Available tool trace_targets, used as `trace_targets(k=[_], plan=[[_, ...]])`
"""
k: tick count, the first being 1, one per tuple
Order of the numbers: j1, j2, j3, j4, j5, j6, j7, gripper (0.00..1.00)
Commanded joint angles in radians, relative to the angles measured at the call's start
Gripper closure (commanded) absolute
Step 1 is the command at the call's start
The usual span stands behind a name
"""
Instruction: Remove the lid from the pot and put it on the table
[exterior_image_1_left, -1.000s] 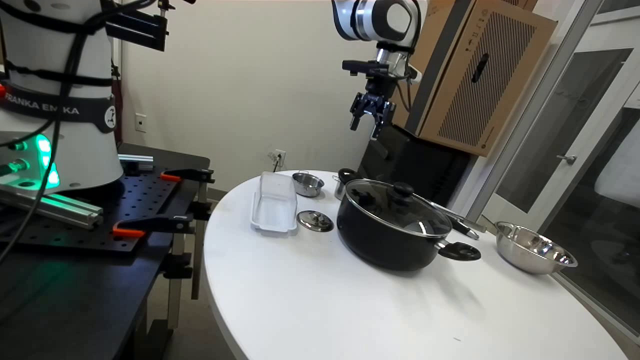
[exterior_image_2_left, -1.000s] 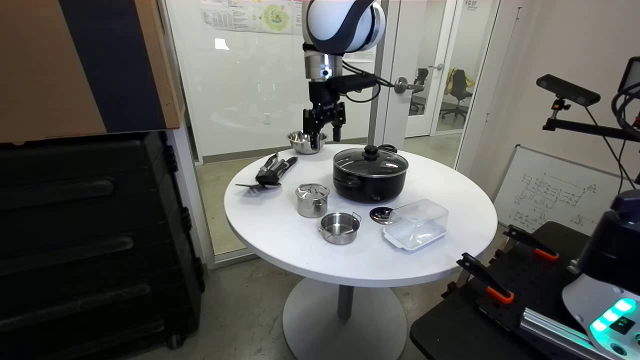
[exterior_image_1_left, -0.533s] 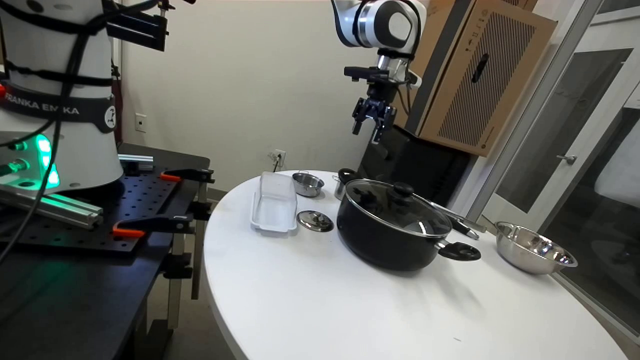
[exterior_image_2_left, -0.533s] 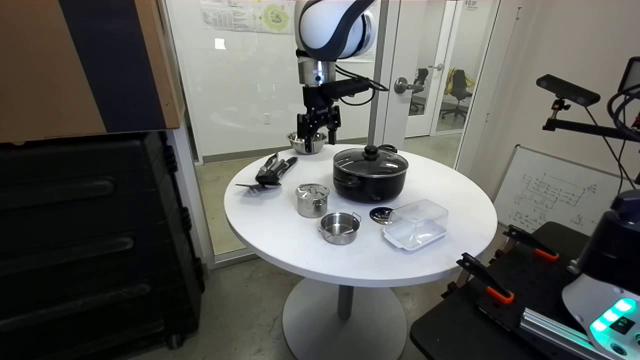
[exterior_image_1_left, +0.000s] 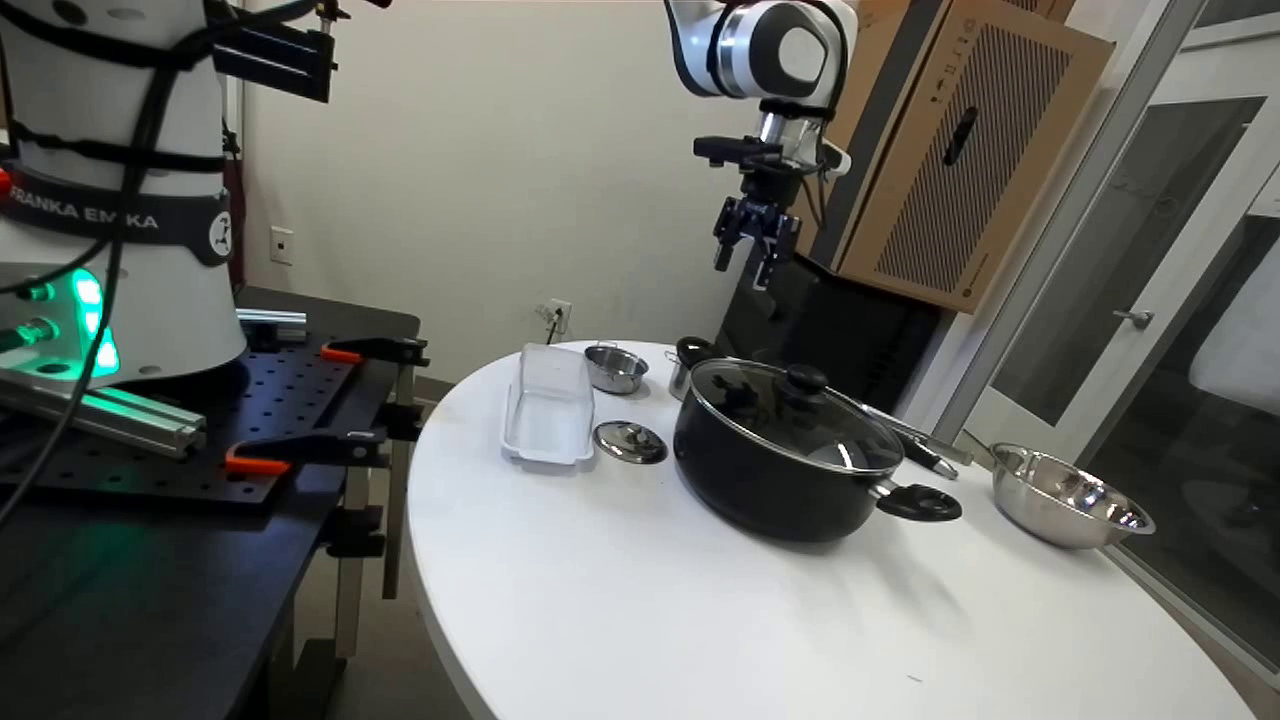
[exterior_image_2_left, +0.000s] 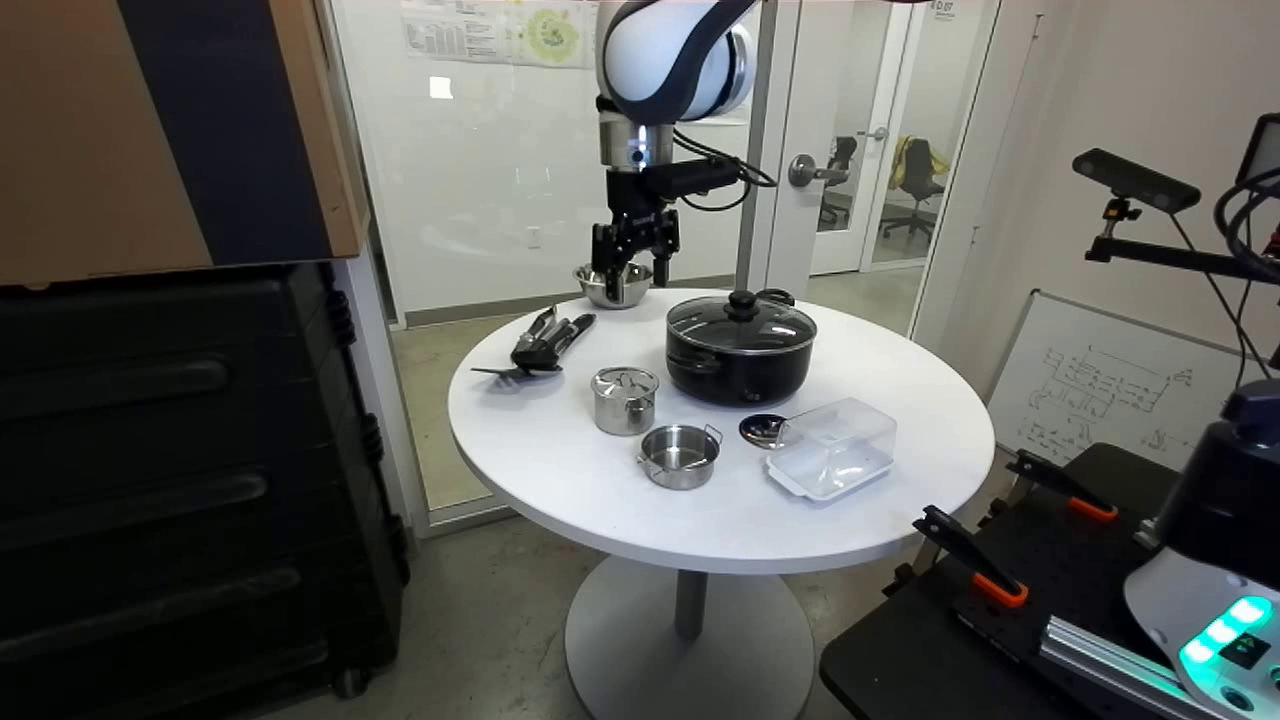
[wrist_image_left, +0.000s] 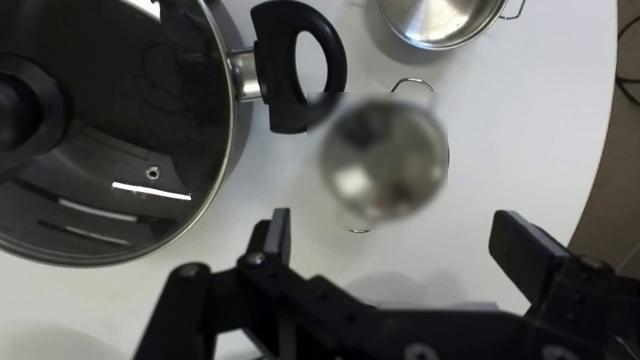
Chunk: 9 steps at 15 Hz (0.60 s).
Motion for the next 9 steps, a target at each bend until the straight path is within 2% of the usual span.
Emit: trace_targets(k=[1, 9], plan=[[0.001, 0.013, -0.010, -0.008, 0.021, 0.047, 0.006, 0.00], [0.010, 0.106, -0.014, 0.012, 0.021, 0.091, 0.008, 0.00]])
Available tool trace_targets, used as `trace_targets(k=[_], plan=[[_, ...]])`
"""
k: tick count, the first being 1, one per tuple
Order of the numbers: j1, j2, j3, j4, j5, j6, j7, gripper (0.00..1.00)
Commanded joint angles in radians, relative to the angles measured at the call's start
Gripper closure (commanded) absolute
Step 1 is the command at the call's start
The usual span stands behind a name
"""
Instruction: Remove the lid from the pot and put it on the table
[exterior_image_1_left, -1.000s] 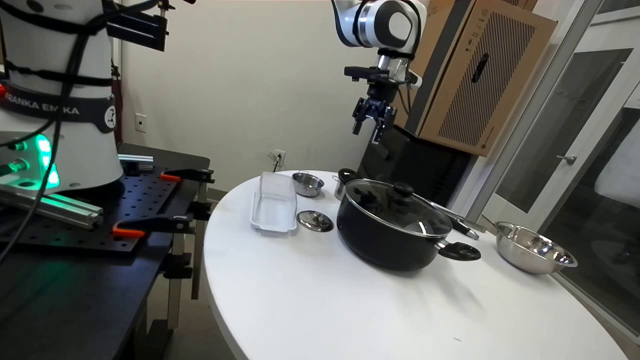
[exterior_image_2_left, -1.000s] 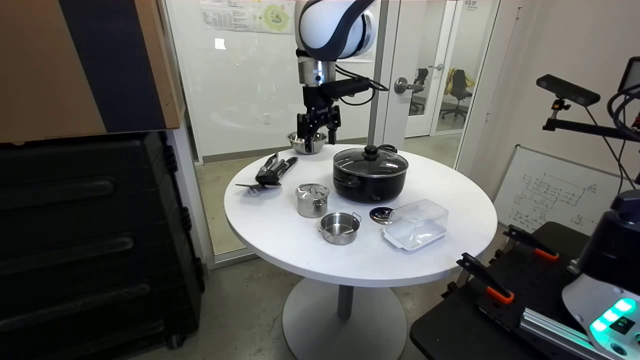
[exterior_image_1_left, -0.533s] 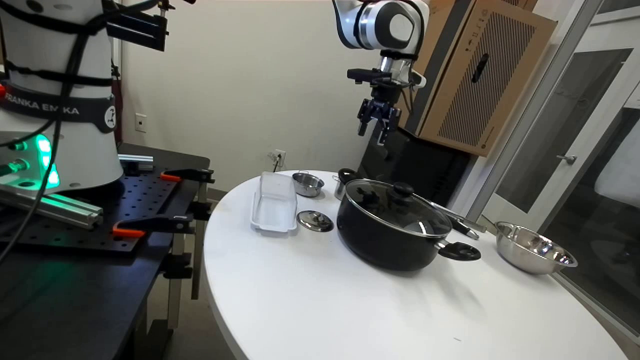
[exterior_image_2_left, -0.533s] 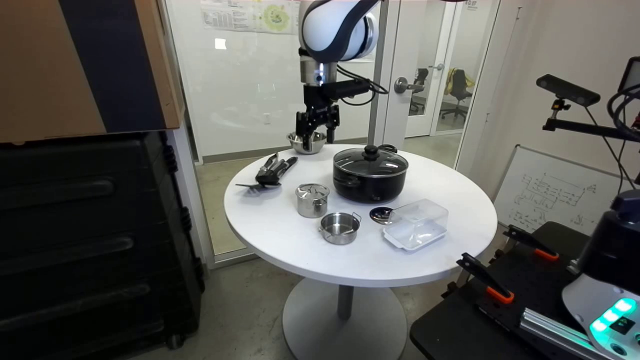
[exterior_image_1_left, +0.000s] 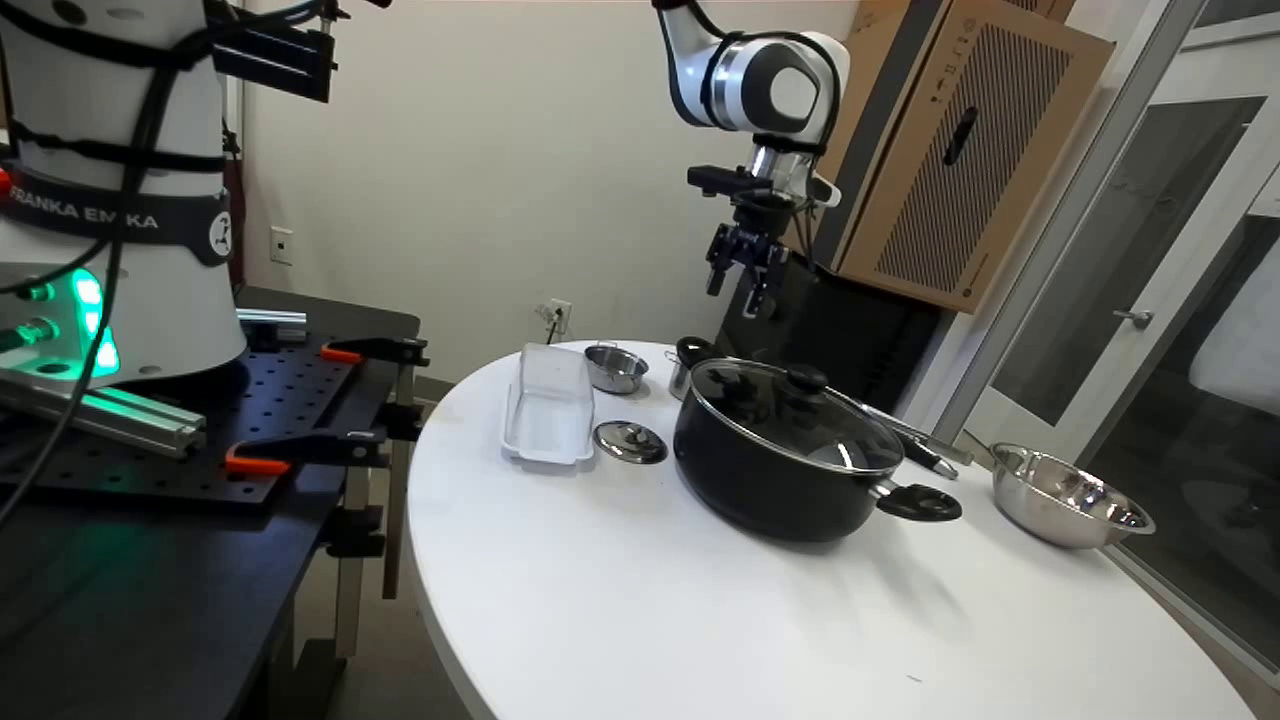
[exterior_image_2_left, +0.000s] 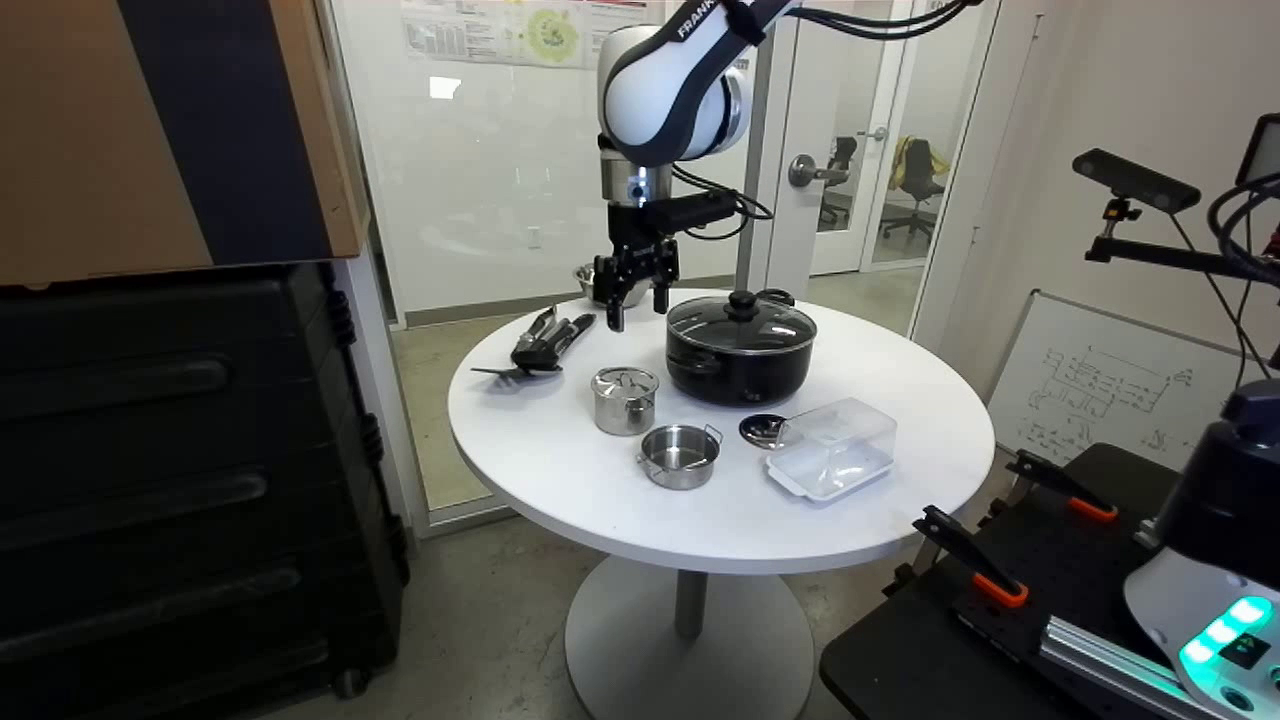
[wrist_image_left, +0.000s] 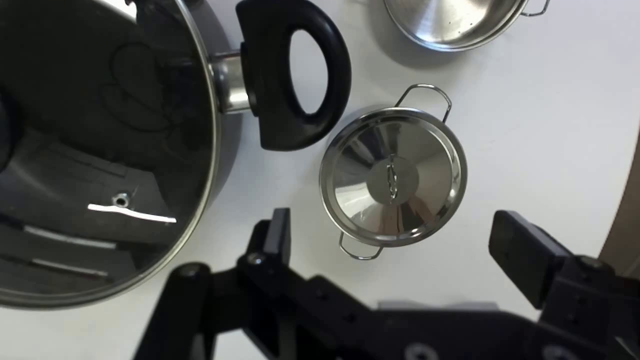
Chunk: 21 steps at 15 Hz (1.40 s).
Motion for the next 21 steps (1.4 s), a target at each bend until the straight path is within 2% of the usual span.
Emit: trace_targets(k=[1, 14, 16, 19, 20, 21], plan=[[0.012, 0.044, -0.008, 0.015, 0.017, 0.044, 0.006, 0.00], [0.046, 0.136, -0.032, 0.058, 0.004, 0.119, 0.054, 0.00], [0.051, 0.150, -0.039, 0.071, 0.001, 0.115, 0.063, 0.05], [0.057, 0.169, -0.045, 0.087, -0.001, 0.111, 0.068, 0.05], [0.059, 0.175, -0.047, 0.092, -0.002, 0.110, 0.069, 0.11], [0.061, 0.179, -0.047, 0.097, -0.001, 0.108, 0.069, 0.11]])
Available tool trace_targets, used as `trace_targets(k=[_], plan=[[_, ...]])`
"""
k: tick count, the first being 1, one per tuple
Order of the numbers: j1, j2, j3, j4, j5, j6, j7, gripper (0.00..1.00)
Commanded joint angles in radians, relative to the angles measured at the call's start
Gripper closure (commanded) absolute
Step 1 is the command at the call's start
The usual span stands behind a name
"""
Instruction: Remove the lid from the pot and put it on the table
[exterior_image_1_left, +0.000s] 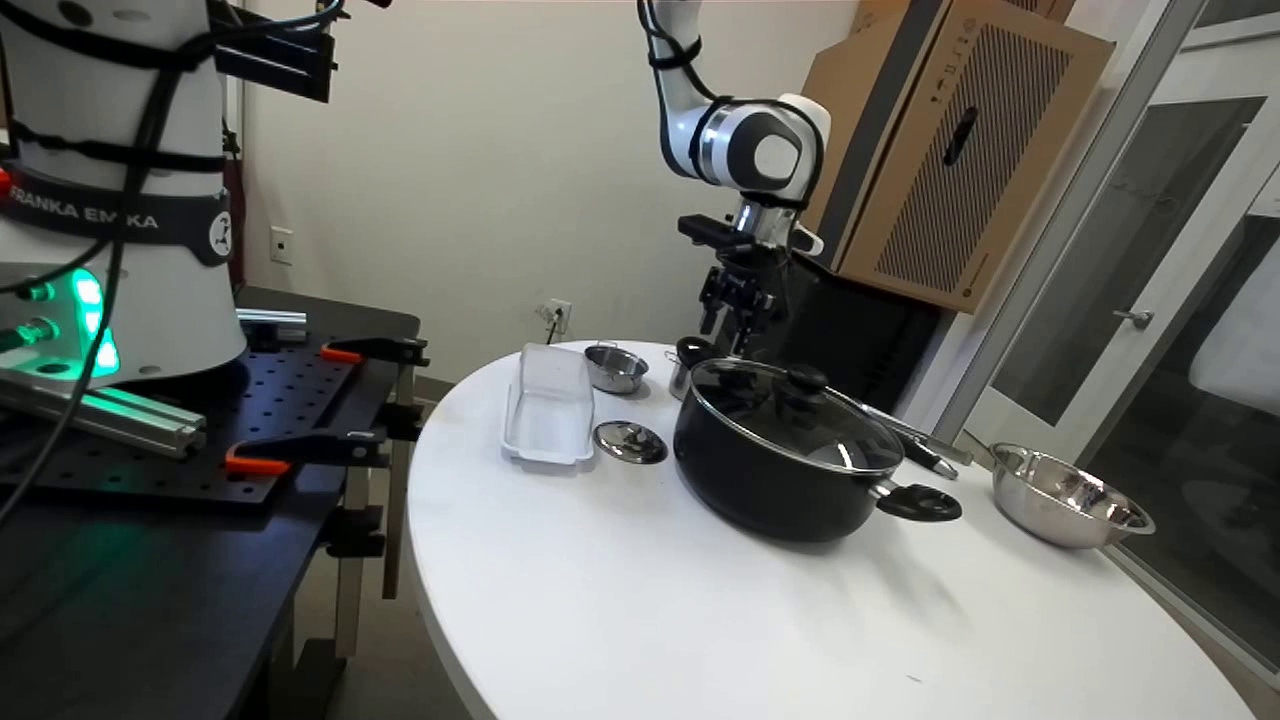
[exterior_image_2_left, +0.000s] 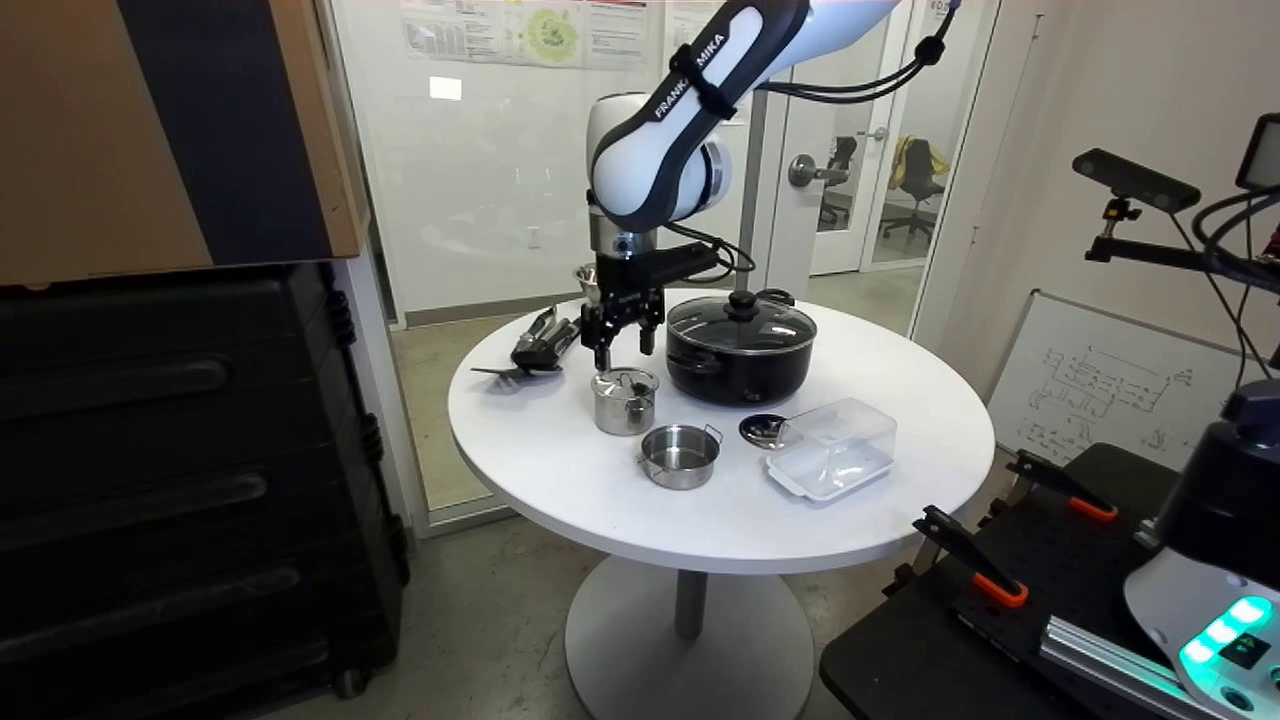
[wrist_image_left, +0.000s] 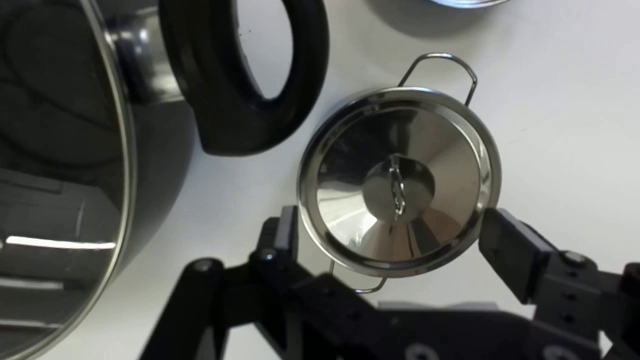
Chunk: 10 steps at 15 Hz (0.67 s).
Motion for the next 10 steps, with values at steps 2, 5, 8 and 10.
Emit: trace_targets(k=[2, 5, 8, 10], plan=[[0.027, 0.037, -0.020, 0.045, 0.000, 0.001, 0.020, 0.14], [0.029, 0.036, -0.019, 0.045, 0.002, 0.000, 0.017, 0.23], [0.032, 0.034, -0.017, 0.045, 0.002, 0.000, 0.014, 0.32], [0.035, 0.033, -0.017, 0.044, 0.001, -0.002, 0.015, 0.44]])
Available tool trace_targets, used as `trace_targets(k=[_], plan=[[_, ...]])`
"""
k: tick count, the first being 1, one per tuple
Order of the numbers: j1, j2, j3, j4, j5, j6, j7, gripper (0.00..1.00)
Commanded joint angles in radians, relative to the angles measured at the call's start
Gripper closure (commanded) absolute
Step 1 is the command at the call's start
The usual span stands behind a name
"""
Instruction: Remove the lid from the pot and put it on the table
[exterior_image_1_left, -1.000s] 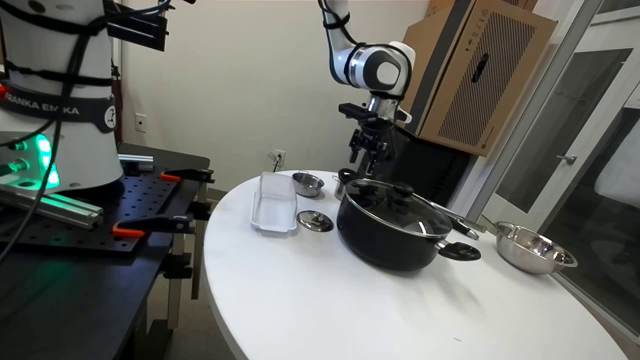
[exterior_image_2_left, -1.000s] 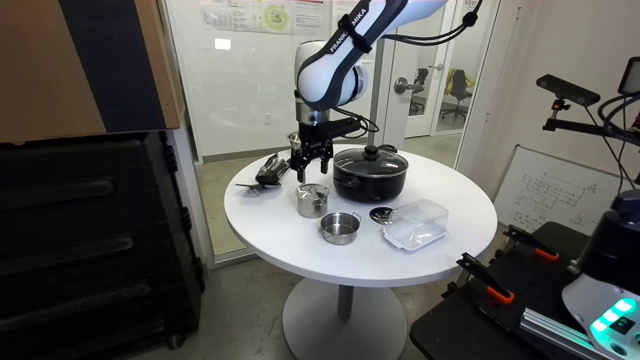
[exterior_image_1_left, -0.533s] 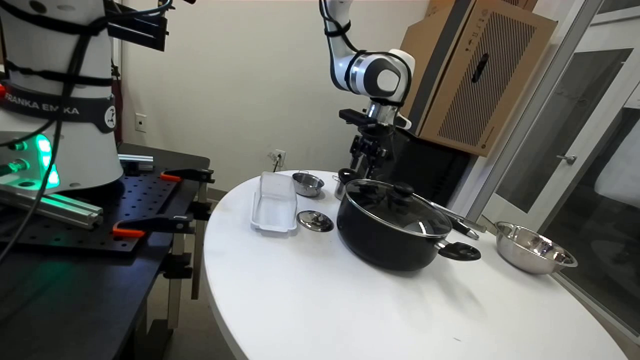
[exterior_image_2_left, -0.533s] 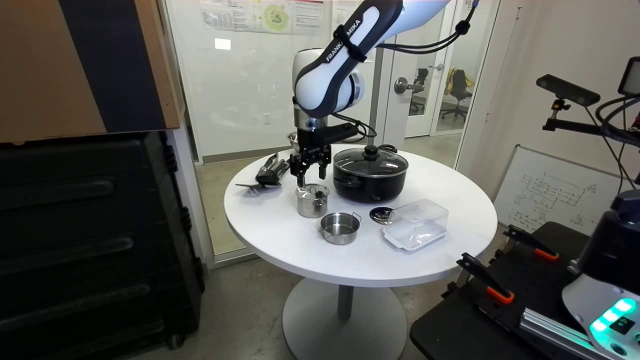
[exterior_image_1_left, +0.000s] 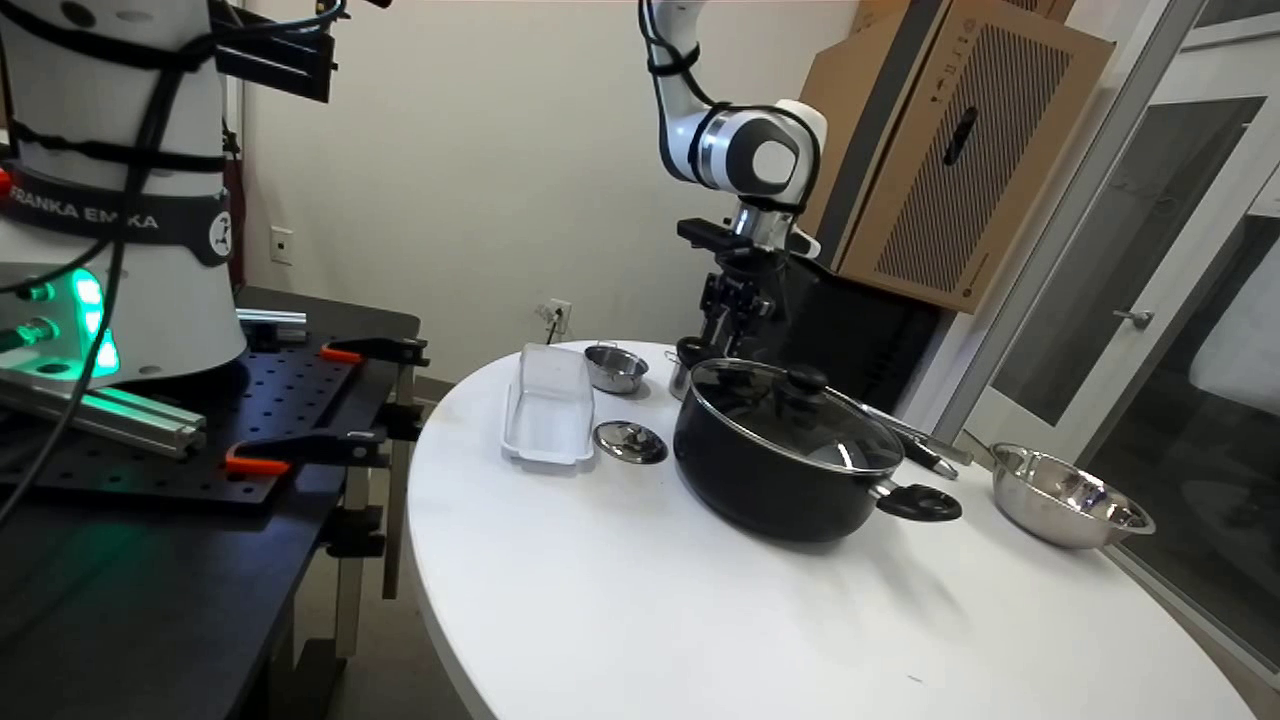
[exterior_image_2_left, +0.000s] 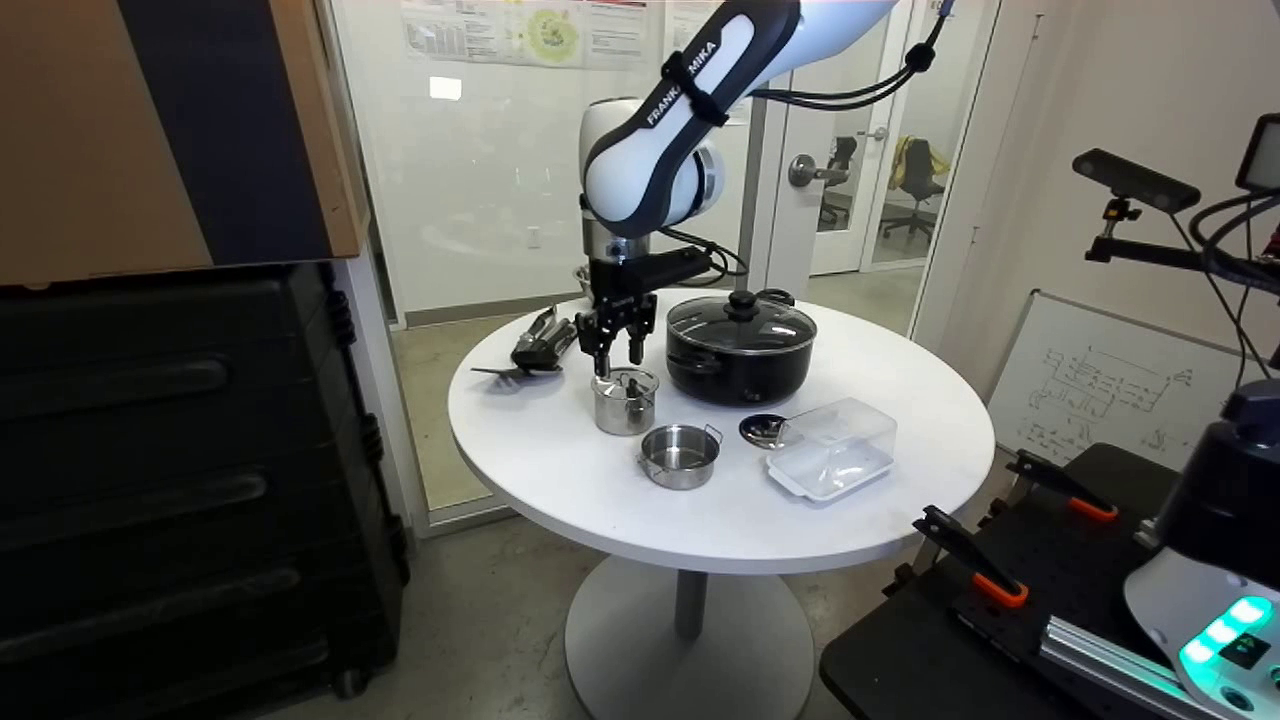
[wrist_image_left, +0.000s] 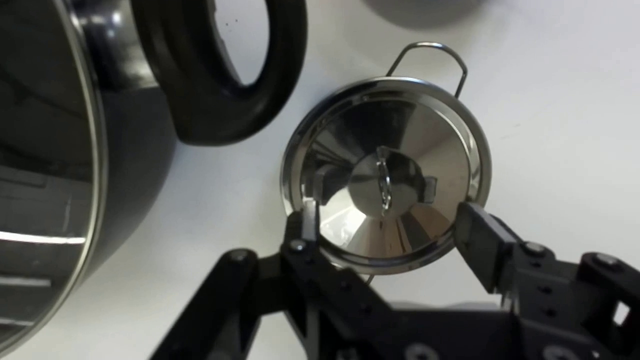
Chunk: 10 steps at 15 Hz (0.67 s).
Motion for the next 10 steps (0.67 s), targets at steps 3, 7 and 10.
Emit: trace_targets(k=[3, 7, 10], plan=[[0.022, 0.011, -0.014, 0.016, -0.001, -0.005, 0.012, 0.55], [0.025, 0.016, -0.016, 0.016, -0.002, -0.008, 0.017, 0.70], [0.027, 0.014, -0.019, 0.013, -0.001, -0.011, 0.022, 0.99]])
